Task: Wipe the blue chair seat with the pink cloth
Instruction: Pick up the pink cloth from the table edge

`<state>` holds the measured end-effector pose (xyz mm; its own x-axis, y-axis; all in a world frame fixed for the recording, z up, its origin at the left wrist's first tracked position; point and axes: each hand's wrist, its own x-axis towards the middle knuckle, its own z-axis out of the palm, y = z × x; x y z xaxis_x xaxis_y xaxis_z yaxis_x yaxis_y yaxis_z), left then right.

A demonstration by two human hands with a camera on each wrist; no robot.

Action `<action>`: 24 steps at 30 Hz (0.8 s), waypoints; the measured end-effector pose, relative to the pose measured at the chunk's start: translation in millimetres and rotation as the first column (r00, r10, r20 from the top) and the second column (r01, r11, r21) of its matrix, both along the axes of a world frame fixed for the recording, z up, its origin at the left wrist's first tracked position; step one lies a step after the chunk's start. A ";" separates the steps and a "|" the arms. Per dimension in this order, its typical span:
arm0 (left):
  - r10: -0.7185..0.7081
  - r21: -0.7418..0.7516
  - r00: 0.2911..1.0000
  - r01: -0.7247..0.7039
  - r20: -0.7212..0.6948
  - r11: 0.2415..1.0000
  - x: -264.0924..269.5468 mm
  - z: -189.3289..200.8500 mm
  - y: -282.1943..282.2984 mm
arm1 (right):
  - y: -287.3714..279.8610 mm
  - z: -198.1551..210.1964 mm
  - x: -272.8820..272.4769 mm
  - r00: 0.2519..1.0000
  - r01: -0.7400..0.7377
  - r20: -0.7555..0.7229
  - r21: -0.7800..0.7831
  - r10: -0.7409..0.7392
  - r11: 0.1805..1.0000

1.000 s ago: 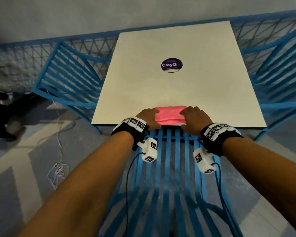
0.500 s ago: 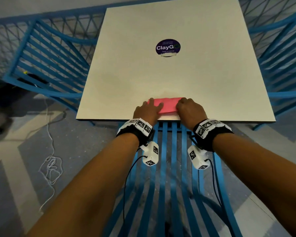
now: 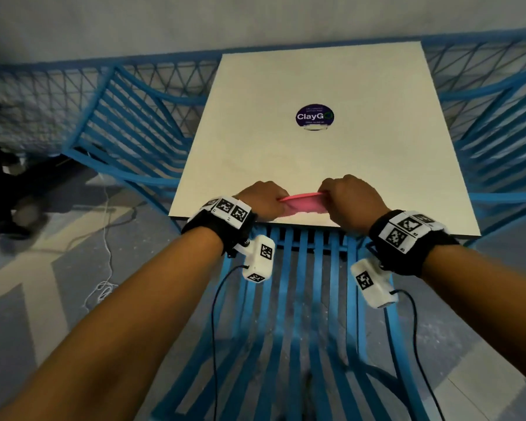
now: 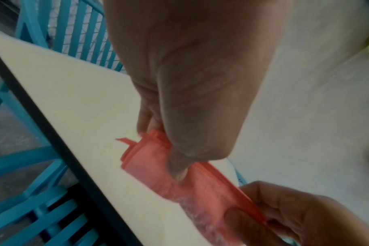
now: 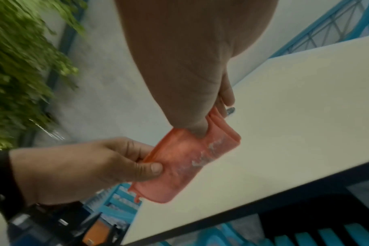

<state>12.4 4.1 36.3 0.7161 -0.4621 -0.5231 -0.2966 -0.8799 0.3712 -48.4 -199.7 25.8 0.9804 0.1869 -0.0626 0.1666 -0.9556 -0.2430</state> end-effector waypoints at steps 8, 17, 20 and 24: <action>-0.051 -0.106 0.984 0.033 -0.170 0.994 -93.4 110.0 77.5 | 57.8 115.7 -77.9 0.961 -0.112 -0.227 0.197 0.157 0.974; 0.006 -0.295 0.994 -0.037 -0.107 0.955 -234.2 103.0 154.5 | 154.7 146.1 -180.6 0.914 -0.245 -0.283 0.189 0.291 0.951; 0.106 -0.340 0.990 -0.132 -0.096 0.931 -264.8 81.3 180.1 | 177.9 132.0 -202.0 0.909 -0.305 -0.252 0.145 0.333 0.941; 0.251 -0.359 0.967 -0.245 -0.031 0.900 -304.9 56.2 213.2 | 204.1 100.6 -231.4 0.926 -0.274 -0.222 0.161 0.305 0.948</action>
<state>-292.4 217.3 92.5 0.8389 -0.4219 -0.3438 -0.0945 -0.7350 0.6714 -279.8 4.4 126.4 0.8405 0.4821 -0.2474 0.3533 -0.8337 -0.4243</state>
